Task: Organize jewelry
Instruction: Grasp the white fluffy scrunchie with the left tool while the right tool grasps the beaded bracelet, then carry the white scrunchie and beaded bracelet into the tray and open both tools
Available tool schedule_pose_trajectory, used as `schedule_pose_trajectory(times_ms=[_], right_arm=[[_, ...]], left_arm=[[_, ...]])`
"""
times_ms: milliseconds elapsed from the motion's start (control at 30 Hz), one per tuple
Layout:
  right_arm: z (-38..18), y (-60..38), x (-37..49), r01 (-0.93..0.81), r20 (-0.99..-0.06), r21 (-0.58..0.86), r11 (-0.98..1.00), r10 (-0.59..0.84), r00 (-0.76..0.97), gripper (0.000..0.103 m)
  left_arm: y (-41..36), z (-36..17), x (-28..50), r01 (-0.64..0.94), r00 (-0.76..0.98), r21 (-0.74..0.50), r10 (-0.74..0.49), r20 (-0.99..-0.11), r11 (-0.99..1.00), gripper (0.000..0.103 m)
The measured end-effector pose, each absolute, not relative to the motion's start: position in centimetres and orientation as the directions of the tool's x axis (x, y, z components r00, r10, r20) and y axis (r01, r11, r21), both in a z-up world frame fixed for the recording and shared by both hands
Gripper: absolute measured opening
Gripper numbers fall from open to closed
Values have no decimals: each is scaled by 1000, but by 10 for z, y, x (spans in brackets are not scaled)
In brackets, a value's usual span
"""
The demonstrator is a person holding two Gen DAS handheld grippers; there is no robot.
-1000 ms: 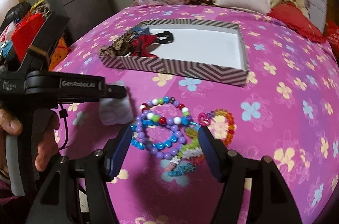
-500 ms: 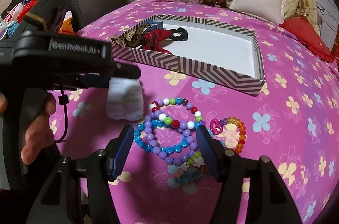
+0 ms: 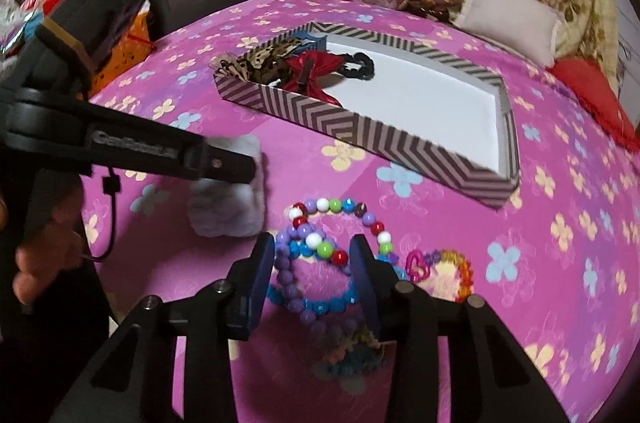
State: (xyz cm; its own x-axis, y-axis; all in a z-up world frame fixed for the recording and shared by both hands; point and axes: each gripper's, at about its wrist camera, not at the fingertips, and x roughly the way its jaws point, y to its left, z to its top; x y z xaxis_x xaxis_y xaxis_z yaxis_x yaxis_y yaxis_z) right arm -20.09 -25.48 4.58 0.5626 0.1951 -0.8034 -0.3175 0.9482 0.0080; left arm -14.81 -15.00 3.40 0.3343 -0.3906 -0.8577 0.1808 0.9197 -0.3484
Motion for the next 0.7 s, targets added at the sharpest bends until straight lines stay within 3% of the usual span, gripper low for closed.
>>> schedule_pose_trajectory(times_ms=[133, 333, 700], right_arm=[[40, -249, -189, -372, -827, -10, 928, 201, 525, 39], [34, -259, -179, -388, -829, 131, 912, 316, 461, 9], [54, -279, -183, -324, -770, 238, 916, 381, 512, 10]], left_arm=[[-138, 43, -150, 204, 354, -312, -367, -860, 928, 22], [-130, 42, -151, 203, 354, -290, -347, -869, 935, 22], [-127, 46, -154, 202, 372, -289, -346, -861, 936, 22]])
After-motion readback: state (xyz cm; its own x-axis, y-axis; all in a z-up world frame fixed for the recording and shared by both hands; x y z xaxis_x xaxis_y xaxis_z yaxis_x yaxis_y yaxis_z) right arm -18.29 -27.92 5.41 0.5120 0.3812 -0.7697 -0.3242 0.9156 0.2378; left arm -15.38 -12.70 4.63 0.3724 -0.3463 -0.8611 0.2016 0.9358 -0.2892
